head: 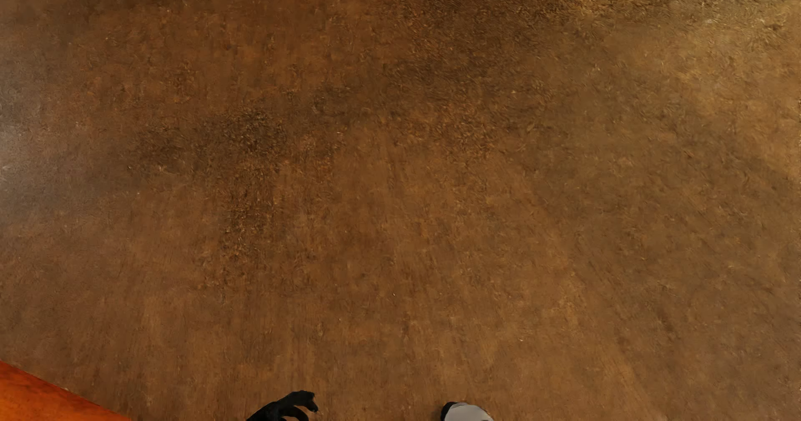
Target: Avoid the corner
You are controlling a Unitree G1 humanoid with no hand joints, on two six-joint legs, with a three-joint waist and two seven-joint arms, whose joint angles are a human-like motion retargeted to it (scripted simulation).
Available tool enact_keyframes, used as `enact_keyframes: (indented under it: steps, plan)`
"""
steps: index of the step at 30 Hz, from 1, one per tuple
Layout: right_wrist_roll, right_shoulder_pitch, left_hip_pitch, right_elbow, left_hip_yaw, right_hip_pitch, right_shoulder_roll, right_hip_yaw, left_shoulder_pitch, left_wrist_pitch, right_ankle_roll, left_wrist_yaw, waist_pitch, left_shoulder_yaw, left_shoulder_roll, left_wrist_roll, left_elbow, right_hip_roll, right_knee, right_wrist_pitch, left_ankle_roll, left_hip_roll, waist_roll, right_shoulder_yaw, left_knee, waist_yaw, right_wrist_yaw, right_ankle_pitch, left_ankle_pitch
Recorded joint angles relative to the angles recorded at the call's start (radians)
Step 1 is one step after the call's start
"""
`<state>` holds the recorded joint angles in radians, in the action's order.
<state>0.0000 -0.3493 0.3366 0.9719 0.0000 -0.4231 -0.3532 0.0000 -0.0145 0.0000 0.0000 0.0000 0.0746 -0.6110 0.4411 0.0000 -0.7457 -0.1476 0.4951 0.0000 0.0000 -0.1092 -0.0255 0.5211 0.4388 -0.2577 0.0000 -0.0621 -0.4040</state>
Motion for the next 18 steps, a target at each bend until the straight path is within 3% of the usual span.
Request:
enact_keyframes:
  steps: [1,2,3,4,5,6,7,8,9,10,11,12,13,14,15,16,17,18]
  plan:
    - [0.0,0.008,0.048,0.013,0.0,-0.019,-0.003,0.0,-0.021,0.0,0.0,0.0,0.014,0.058,0.002,0.0,0.03,0.029,0.093,0.0,0.0,0.03,0.016,0.019,0.036,-0.029,0.0,0.008,0.054]
    - [0.0,0.007,0.038,0.032,0.0,-0.044,-0.002,0.0,-0.041,0.0,0.0,0.0,-0.004,0.087,-0.015,0.0,0.016,0.048,0.184,0.0,0.0,0.059,0.034,0.025,0.132,-0.049,0.0,0.066,0.176]
    - [0.0,0.01,0.008,0.06,0.0,-0.014,-0.001,0.0,-0.074,0.0,0.0,0.0,0.003,0.1,-0.049,0.0,-0.017,0.1,0.272,0.0,0.0,0.108,0.07,0.024,0.307,-0.057,0.0,0.032,0.386]
    - [0.0,0.024,-0.109,0.069,0.0,0.019,0.006,0.0,-0.104,0.0,0.0,0.0,0.001,0.087,-0.061,0.0,-0.032,0.134,0.287,0.0,0.0,0.101,0.066,0.007,0.566,-0.034,0.0,-0.023,0.563]
    - [0.0,0.027,-0.23,0.048,0.0,0.089,0.013,0.0,-0.115,0.0,0.0,0.0,0.022,0.061,-0.075,0.0,-0.054,0.178,0.279,0.0,0.0,0.122,0.074,-0.026,0.835,-0.013,0.0,-0.075,0.569]
    - [0.0,0.043,-0.349,0.018,0.0,0.186,0.012,0.0,-0.115,0.0,0.0,0.0,0.041,-0.015,-0.074,0.0,-0.071,0.169,0.243,0.0,0.0,0.119,0.06,-0.015,0.991,0.024,0.0,-0.099,0.502]
    - [0.0,0.05,-0.457,-0.024,0.0,0.268,0.015,0.0,-0.139,0.0,0.0,0.0,0.042,-0.013,-0.097,0.0,-0.1,0.146,0.203,0.0,0.0,0.089,0.028,-0.02,1.01,0.083,0.0,-0.109,0.484]
    - [0.0,0.072,-0.547,-0.068,0.0,0.335,0.012,0.0,-0.189,0.0,0.0,0.0,0.053,-0.036,-0.071,0.0,-0.033,0.142,0.162,0.0,0.0,0.083,0.001,-0.009,0.914,0.156,0.0,-0.123,0.516]
    - [0.0,0.092,-0.598,-0.105,0.0,0.42,-0.002,0.0,-0.193,0.0,0.0,0.0,0.064,-0.094,-0.088,0.0,-0.128,0.118,0.127,0.0,0.0,0.068,-0.01,-0.005,0.711,0.206,0.0,-0.137,0.609]
    - [0.0,0.103,-0.661,-0.151,0.0,0.476,-0.004,0.0,-0.224,0.0,0.0,0.0,0.05,-0.053,-0.098,0.0,-0.155,0.119,0.084,0.0,0.0,0.069,-0.017,-0.031,0.476,0.255,0.0,-0.154,0.667]
    - [0.0,0.11,-0.673,-0.189,0.0,0.562,-0.012,0.0,-0.248,0.0,0.0,0.0,0.041,-0.045,-0.098,0.0,-0.183,0.115,0.043,0.0,0.0,0.058,-0.021,-0.047,0.225,0.284,0.0,-0.185,0.576]
    - [0.0,0.123,-0.669,-0.227,0.0,0.625,-0.024,0.0,-0.265,0.0,0.0,0.0,0.024,-0.075,-0.092,0.0,-0.188,0.135,0.01,0.0,0.0,0.048,-0.008,-0.082,0.11,0.299,0.0,-0.226,0.176]
    - [0.0,0.127,-0.69,-0.255,0.0,0.66,-0.039,0.0,-0.288,0.0,0.0,0.0,-0.003,-0.097,-0.081,0.0,-0.187,0.14,0.008,0.0,0.0,0.057,-0.002,-0.112,-0.278,0.309,0.0,-0.286,0.484]
    - [0.0,0.134,-0.709,-0.256,0.0,0.69,-0.047,0.0,-0.309,0.0,0.0,0.0,-0.012,-0.12,-0.076,0.0,-0.197,0.157,0.01,0.0,0.0,0.059,0.008,-0.139,-0.334,0.321,0.0,-0.326,0.548]
    - [0.0,0.127,-0.745,-0.248,0.0,0.722,-0.041,0.0,-0.318,0.0,0.0,0.0,-0.003,-0.138,-0.073,0.0,-0.21,0.153,0.034,0.0,0.0,0.044,-0.005,-0.174,0.053,0.339,0.0,-0.337,0.163]
    - [0.0,0.111,-0.75,-0.222,0.0,0.744,-0.032,0.0,-0.329,0.0,0.0,0.0,-0.003,-0.14,-0.069,0.0,-0.22,0.146,0.092,0.0,0.0,0.011,-0.018,-0.209,0.089,0.344,0.0,-0.303,0.276]
    - [0.0,0.099,-0.751,-0.191,0.0,0.692,-0.014,0.0,-0.34,0.0,0.0,0.0,-0.009,-0.125,-0.066,0.0,-0.232,0.092,0.257,0.0,0.0,-0.045,-0.064,-0.221,0.086,0.339,0.0,-0.161,0.451]
    - [0.0,0.075,-0.732,-0.143,0.0,0.641,0.002,0.0,-0.345,0.0,0.0,0.0,0.012,-0.136,-0.061,0.0,-0.252,0.048,0.489,0.0,0.0,-0.087,-0.085,-0.212,0.161,0.32,0.0,0.043,0.573]
